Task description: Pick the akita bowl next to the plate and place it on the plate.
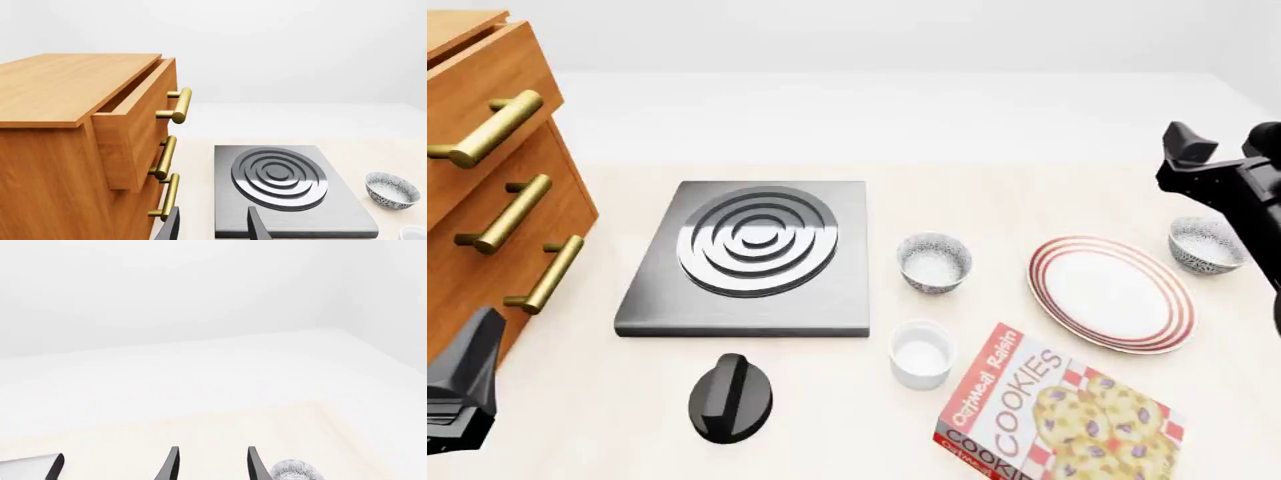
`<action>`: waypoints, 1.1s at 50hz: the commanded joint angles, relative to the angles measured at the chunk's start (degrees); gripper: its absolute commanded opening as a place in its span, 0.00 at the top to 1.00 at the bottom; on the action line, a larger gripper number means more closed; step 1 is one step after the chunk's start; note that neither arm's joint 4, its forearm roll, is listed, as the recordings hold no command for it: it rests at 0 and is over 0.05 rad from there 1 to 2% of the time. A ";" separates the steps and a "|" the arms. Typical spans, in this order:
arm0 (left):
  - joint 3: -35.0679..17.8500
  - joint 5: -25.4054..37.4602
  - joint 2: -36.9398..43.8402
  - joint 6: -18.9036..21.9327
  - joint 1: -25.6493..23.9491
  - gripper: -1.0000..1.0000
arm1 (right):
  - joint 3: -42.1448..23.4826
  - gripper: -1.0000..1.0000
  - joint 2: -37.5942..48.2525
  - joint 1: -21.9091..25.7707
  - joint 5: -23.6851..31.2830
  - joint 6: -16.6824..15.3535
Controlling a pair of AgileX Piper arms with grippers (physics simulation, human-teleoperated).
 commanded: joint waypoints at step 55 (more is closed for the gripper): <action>0.00 0.00 0.00 0.00 0.00 0.00 | -1.19 0.00 4.30 -10.63 -1.21 0.99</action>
